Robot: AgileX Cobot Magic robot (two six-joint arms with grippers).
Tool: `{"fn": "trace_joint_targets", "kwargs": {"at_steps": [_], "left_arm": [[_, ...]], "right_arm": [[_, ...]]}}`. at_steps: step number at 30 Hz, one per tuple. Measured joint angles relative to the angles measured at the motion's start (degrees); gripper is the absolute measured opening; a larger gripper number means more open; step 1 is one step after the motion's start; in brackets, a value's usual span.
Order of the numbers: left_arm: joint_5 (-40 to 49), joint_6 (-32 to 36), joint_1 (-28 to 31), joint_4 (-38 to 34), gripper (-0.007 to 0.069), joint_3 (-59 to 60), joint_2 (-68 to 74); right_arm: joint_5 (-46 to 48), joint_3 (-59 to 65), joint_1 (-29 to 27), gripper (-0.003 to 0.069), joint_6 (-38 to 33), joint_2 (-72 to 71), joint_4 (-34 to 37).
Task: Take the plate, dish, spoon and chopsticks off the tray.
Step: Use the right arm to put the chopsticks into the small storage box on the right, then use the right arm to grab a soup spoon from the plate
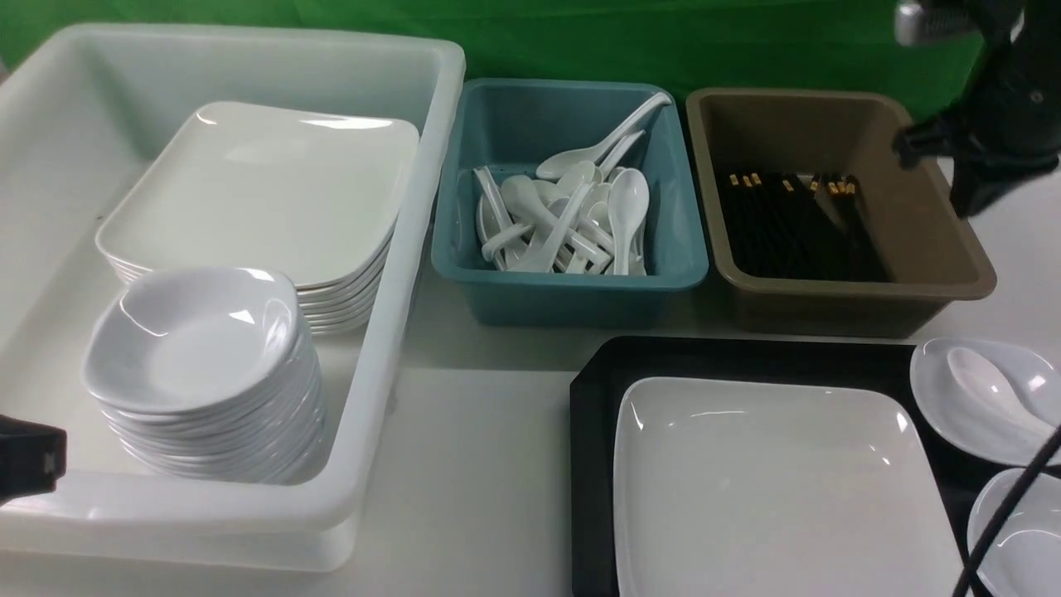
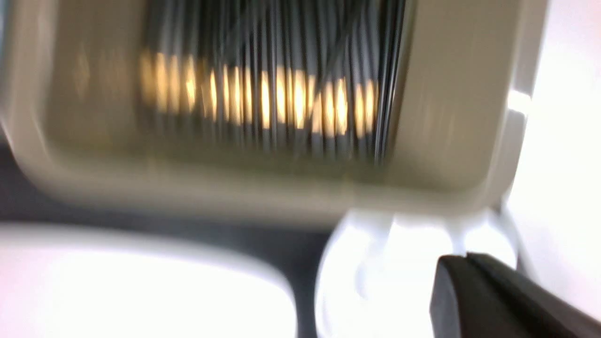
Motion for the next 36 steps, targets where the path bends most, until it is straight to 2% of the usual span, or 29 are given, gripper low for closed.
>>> {"fn": "trace_joint_targets", "kwargs": {"at_steps": [2,3,5,9,10,12,19,29,33,36], "left_arm": [[1.2,-0.1,0.0,0.0,0.0017,0.0,0.0],[1.3,-0.1,0.0,-0.1,0.0017,0.0,0.0],[2.0,-0.1,0.0,-0.2,0.0017,0.0,0.0],[2.4,-0.1,0.0,-0.2,0.0017,0.0,0.0],[2.4,-0.1,0.0,-0.2,0.0017,0.0,0.0],[2.4,-0.1,0.0,-0.6,0.0017,0.0,0.0],[2.2,0.0,0.0,-1.5,0.0017,0.0,0.0],[2.1,0.0,0.0,-1.7,0.0017,1.6,0.0],[1.8,0.0,0.0,-1.7,0.0017,1.6,0.0],[1.3,0.3,0.0,-1.7,0.0017,1.6,0.0]], "right_arm": [[-0.1,10.5,-1.3,0.0049,-0.3,-3.7,-0.8],[-0.1,10.5,-1.5,0.0055,-0.3,-4.0,-0.8],[-0.5,17.4,-4.3,0.0162,-0.4,-5.3,-1.4],[-5.1,23.7,-9.1,0.0405,-0.4,-5.0,-2.3],[-5.6,24.0,-9.4,0.0442,-0.4,-4.9,-2.4],[-7.7,24.2,-9.9,0.0472,-0.6,-4.5,-2.5],[-13.0,24.2,-10.1,0.045,-3.3,-1.2,-2.3],[-13.2,24.2,-10.1,0.0428,-4.5,4.0,-2.3],[-13.0,24.2,-10.1,0.0332,-4.6,4.7,-2.2],[-12.8,24.2,-10.1,0.0187,-4.6,5.2,-2.2]]}}
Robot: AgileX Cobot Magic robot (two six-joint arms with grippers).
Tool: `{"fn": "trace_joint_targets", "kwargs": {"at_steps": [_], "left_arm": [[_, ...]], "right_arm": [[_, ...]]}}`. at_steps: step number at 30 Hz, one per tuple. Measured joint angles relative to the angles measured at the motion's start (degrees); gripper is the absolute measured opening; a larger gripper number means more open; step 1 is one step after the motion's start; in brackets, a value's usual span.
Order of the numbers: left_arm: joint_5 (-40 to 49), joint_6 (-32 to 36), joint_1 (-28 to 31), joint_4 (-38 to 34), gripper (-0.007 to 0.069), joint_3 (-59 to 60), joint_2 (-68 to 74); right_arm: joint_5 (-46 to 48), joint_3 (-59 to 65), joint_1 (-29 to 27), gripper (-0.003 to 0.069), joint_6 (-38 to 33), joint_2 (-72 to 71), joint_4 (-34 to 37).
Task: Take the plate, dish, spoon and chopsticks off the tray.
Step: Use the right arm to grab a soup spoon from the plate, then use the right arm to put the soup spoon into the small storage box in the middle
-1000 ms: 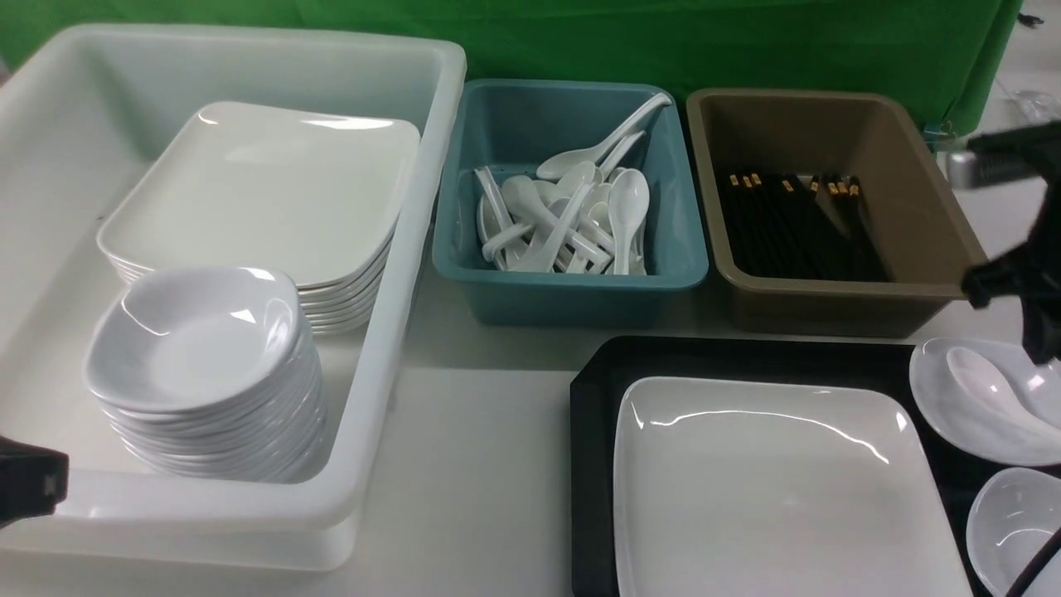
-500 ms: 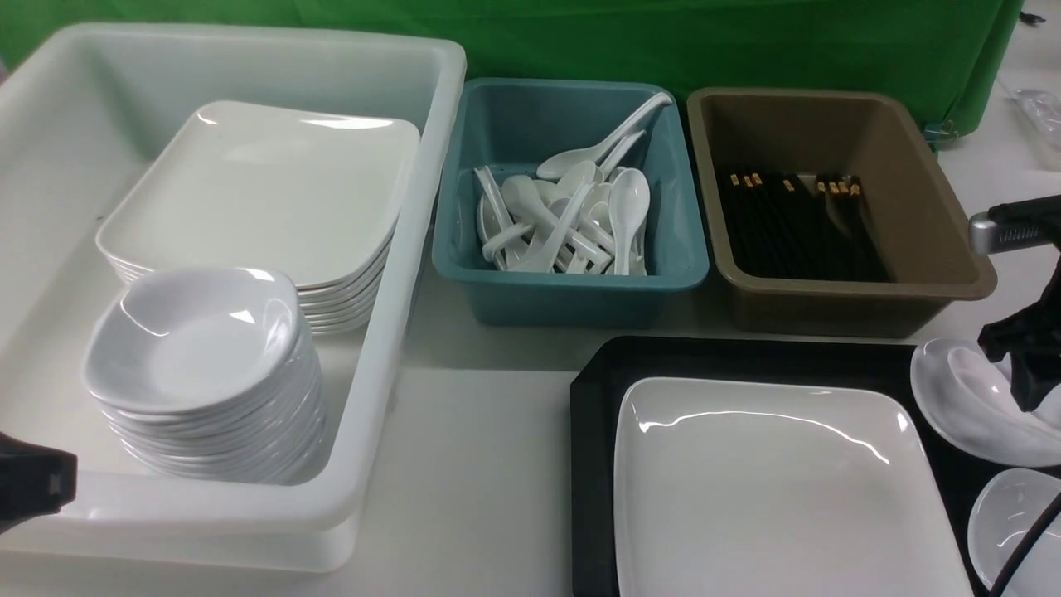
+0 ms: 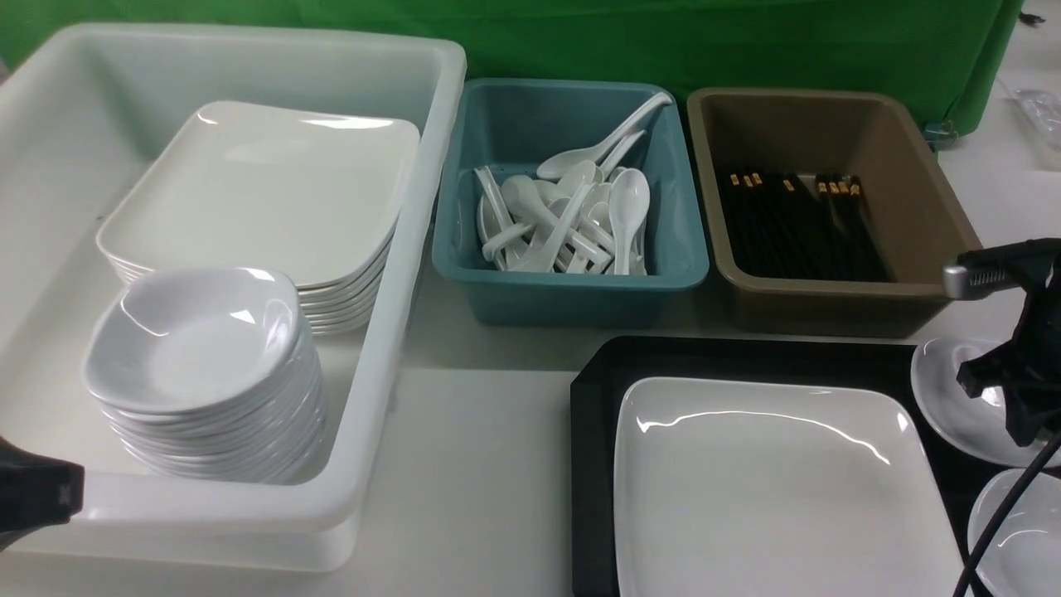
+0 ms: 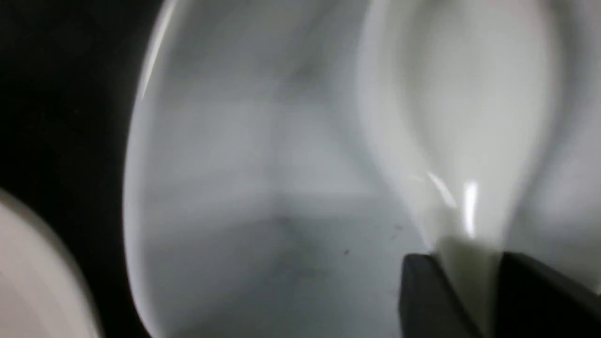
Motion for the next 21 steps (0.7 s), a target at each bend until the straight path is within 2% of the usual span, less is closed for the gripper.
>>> {"fn": "trace_joint_targets", "kwargs": {"at_steps": [10,17,21], "left_arm": [[-0.3,0.1,0.0,0.0,0.0017,0.0,0.0],[-0.7,0.1,0.0,0.0,0.0017,0.0,0.0],[-1.5,0.1,0.0,0.0,0.0017,0.0,0.0]], "right_arm": [[1.1,0.0,0.5,0.0175,2.4,-3.9,2.1],[4.7,0.0,6.3,0.0175,6.2,-17.1,3.5],[0.1,-3.4,12.7,0.0175,4.6,-21.1,9.5]]}}
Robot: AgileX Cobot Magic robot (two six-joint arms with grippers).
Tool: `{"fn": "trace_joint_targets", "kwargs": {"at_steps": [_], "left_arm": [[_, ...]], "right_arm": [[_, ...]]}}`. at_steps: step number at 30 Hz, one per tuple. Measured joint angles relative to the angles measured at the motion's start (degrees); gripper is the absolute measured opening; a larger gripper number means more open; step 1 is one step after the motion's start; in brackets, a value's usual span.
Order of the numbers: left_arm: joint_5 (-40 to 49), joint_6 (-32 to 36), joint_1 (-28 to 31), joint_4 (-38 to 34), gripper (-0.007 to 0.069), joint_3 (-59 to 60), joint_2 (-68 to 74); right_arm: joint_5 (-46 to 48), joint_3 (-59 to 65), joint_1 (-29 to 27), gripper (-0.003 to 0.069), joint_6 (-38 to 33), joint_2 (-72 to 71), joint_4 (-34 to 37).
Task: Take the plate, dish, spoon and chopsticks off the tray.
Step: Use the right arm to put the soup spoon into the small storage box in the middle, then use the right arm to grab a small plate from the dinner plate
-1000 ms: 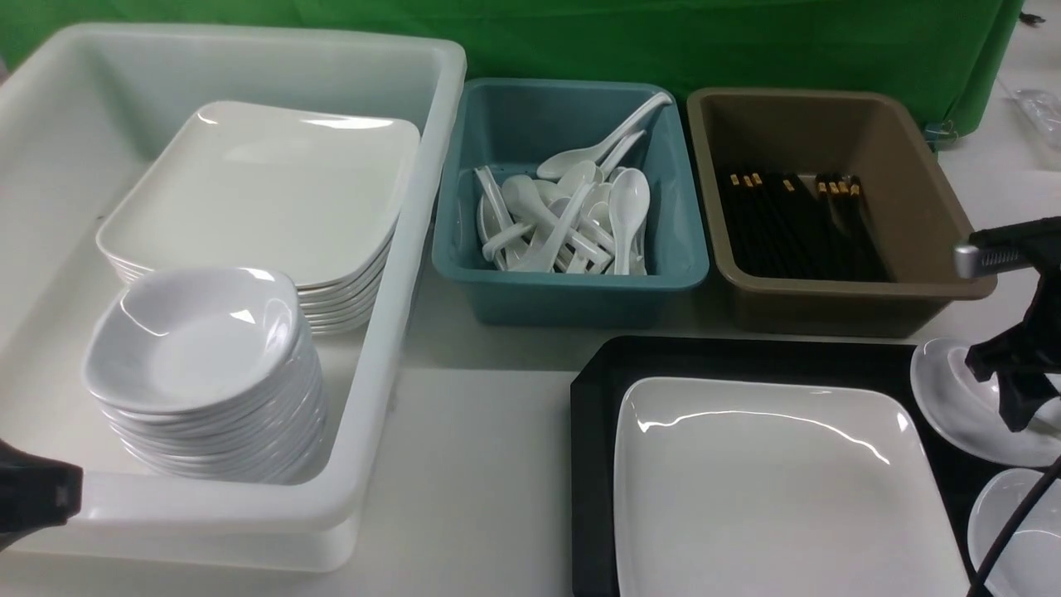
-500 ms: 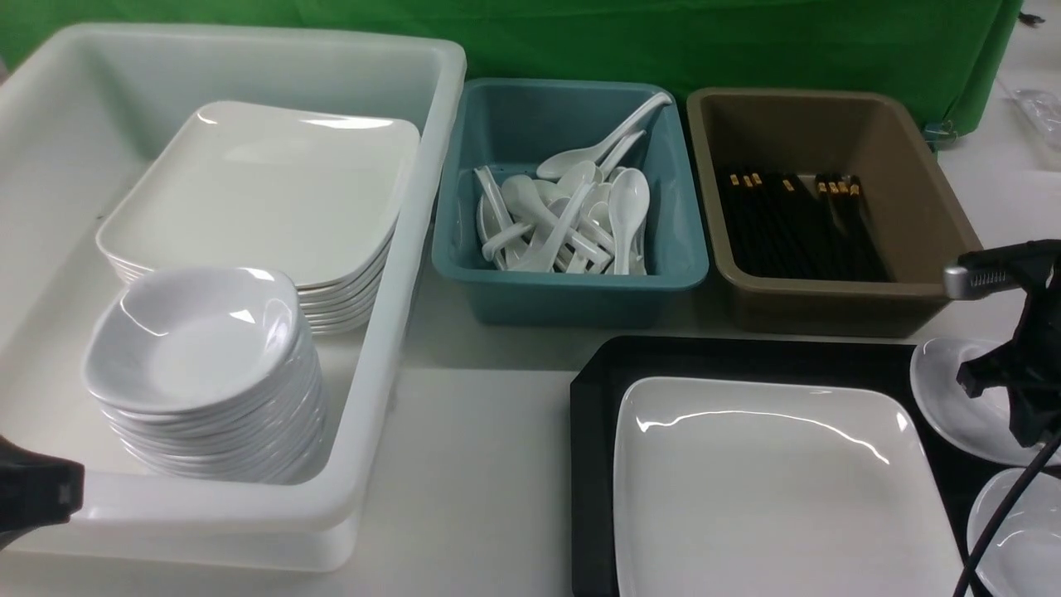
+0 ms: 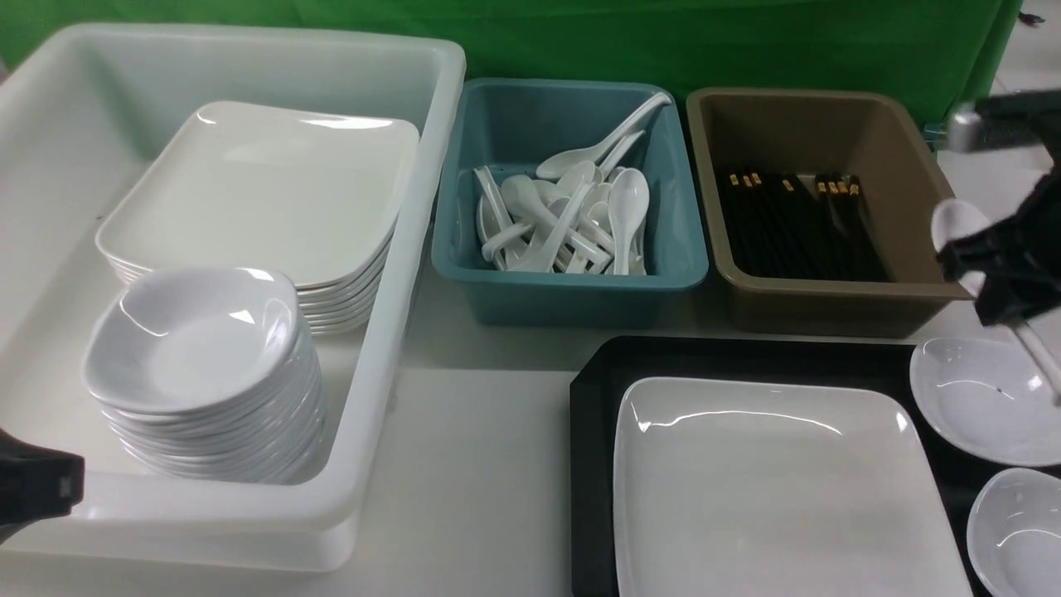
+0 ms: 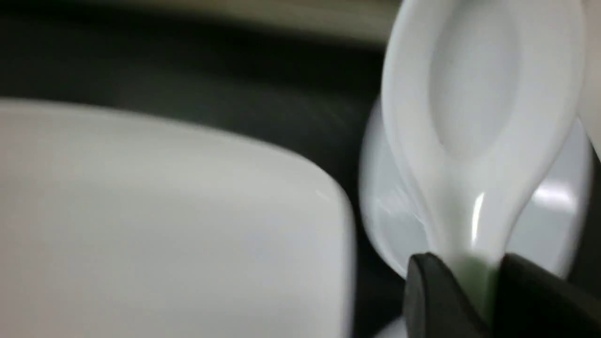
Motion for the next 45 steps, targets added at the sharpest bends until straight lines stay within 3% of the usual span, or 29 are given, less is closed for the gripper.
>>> {"fn": "trace_joint_targets", "kwargs": {"at_steps": [3,8,14,16,20,24,27,28,29,31,32,33,35,37,40,45], "left_arm": [[-1.4,0.0,0.0,0.0,0.0017,0.0,0.0],[-2.2,0.0,0.0,-0.6,0.0017,0.0,0.0],[-1.3,0.0,0.0,-1.2,0.0017,0.0,0.0],[-0.7,0.0,0.0,-1.2,0.0017,0.0,0.0],[-0.5,0.0,0.0,-1.5,0.0017,0.0,0.0],[0.2,3.3,-0.8,-6.5,0.0017,0.0,1.9],[0.2,6.7,-3.1,-10.4,0.0006,0.0,4.1],[0.1,7.9,-4.7,-12.0,0.0005,0.0,5.4],[0.0,8.2,-5.3,-12.3,0.0004,0.0,5.8],[-1.5,8.7,-10.2,-12.8,0.0001,0.0,8.6],[-2.4,8.4,-12.9,-12.8,0.0001,0.0,10.0],[-2.8,8.3,-13.3,-12.8,0.0001,0.0,10.2],[-4.6,5.2,-20.5,-11.1,0.0001,-0.9,14.0],[-5.0,2.9,-24.1,-9.5,0.0001,-1.8,16.0],[-5.8,-2.7,-34.6,-3.8,0.0001,-7.1,23.2],[-5.6,-5.2,-43.3,0.8,0.0001,-16.0,34.0]], "right_arm": [[-4.9,-6.8,5.6,0.0175,-2.9,1.9,6.0],[-13.9,-20.7,12.9,0.0175,-3.8,11.6,8.8],[-18.8,-34.0,16.0,0.0177,-0.6,24.8,9.1],[-19.2,-38.0,16.6,0.023,0.4,29.7,9.1],[-18.5,-40.4,16.8,0.0433,1.7,33.0,9.0],[-12.9,-40.7,16.8,0.0521,1.9,31.5,5.0],[-6.1,-40.7,16.8,0.0467,1.9,28.6,-0.5],[-0.8,-40.7,16.7,0.0376,1.6,26.2,-4.7],[0.7,-40.7,16.6,0.0342,1.5,25.5,-6.0],[10.0,-40.9,15.6,0.0108,0.4,20.7,-12.9],[12.7,-41.0,14.8,0.0069,0.2,19.2,-13.9],[13.0,-41.0,14.4,0.0063,0.1,18.8,-14.0],[13.0,-39.6,11.2,0.0021,0.0,14.6,-13.5],[13.0,-38.1,9.8,0.0017,-0.1,12.7,-12.6],[13.0,-28.8,5.4,0.0016,-0.3,4.9,-9.7],[12.5,-10.3,1.4,0.0016,-1.0,-7.4,-8.8]]}}
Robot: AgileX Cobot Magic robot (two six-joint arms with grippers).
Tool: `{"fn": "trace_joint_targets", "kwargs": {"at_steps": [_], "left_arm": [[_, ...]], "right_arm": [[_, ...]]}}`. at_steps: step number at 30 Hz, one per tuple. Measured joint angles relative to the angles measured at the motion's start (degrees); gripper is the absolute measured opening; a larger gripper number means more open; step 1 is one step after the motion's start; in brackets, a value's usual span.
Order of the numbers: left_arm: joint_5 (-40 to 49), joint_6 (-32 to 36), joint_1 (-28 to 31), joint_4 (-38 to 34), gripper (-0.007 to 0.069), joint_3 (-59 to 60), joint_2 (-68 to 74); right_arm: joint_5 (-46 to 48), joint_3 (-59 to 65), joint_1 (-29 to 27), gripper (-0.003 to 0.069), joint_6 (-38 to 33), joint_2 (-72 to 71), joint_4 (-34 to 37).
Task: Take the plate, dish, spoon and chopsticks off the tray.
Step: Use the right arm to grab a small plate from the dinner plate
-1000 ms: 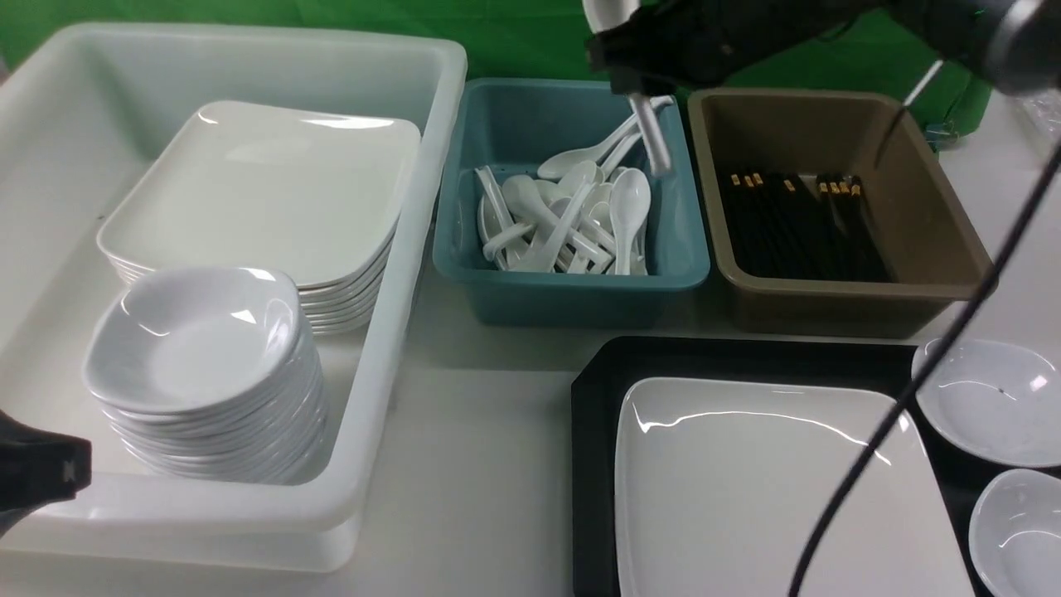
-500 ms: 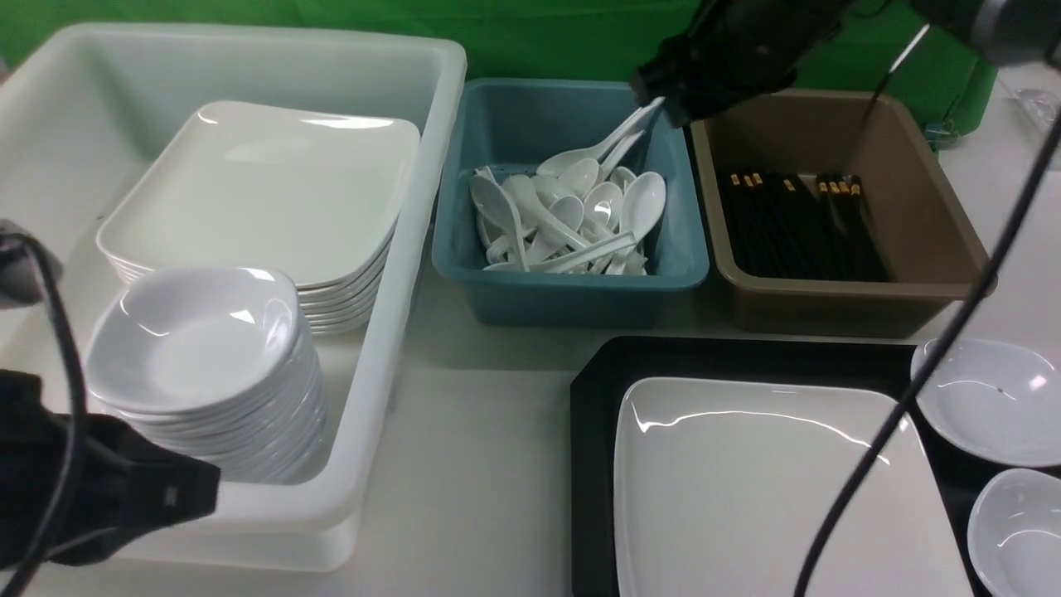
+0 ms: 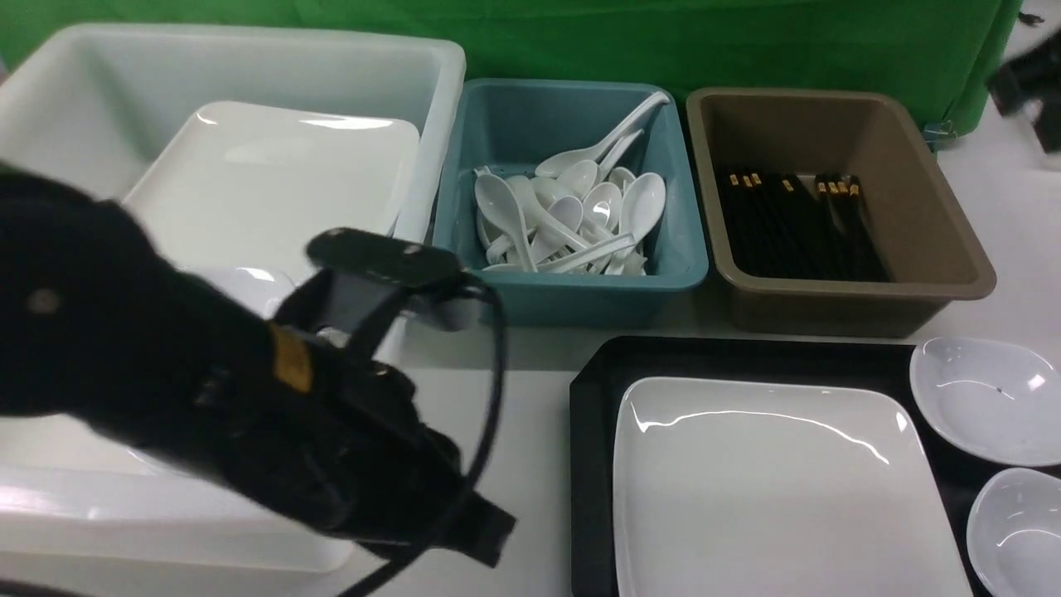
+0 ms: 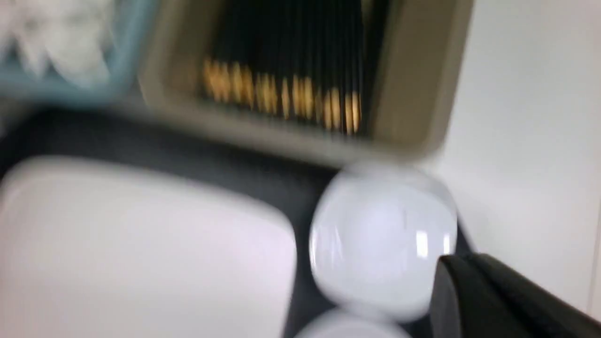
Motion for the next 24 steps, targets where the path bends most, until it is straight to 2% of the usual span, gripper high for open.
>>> {"fn": "trace_joint_targets", "kwargs": {"at_steps": [8,13,16,18,21,22,23,24], "left_arm": [[1.7,-0.3,-2.2,0.4,0.0001,-13.6,14.8],[1.7,-0.3,-2.2,0.6,0.0001,-14.8,16.5],[1.9,-0.3,-2.2,1.1,0.0001,-14.8,16.5],[2.4,-0.5,-2.2,1.4,0.0003,-14.8,16.5],[4.3,-2.2,-2.2,3.2,0.0007,-14.9,16.5],[4.4,-2.6,-2.2,3.6,0.0007,-14.9,16.5],[6.0,-4.1,-1.5,4.7,0.0008,-14.9,16.5],[7.0,-4.8,-0.7,5.1,0.0008,-14.9,16.4]], "right_arm": [[-4.2,30.5,-4.7,0.0015,-1.0,-19.8,2.5],[-7.5,40.8,-7.4,0.0015,-0.1,-21.6,3.4],[-14.4,47.4,-9.0,0.0022,-0.6,-18.7,5.8],[-16.2,49.1,-8.7,0.0072,-1.9,-15.8,7.3],[-16.5,49.7,-6.8,0.0228,-3.2,-12.1,7.8],[-16.5,49.7,-6.6,0.0255,-3.4,-11.6,7.8],[-16.7,49.8,-5.1,0.0362,-4.9,-9.8,7.8],[-17.0,49.8,-4.1,0.0418,-5.6,-8.7,7.8]]}}
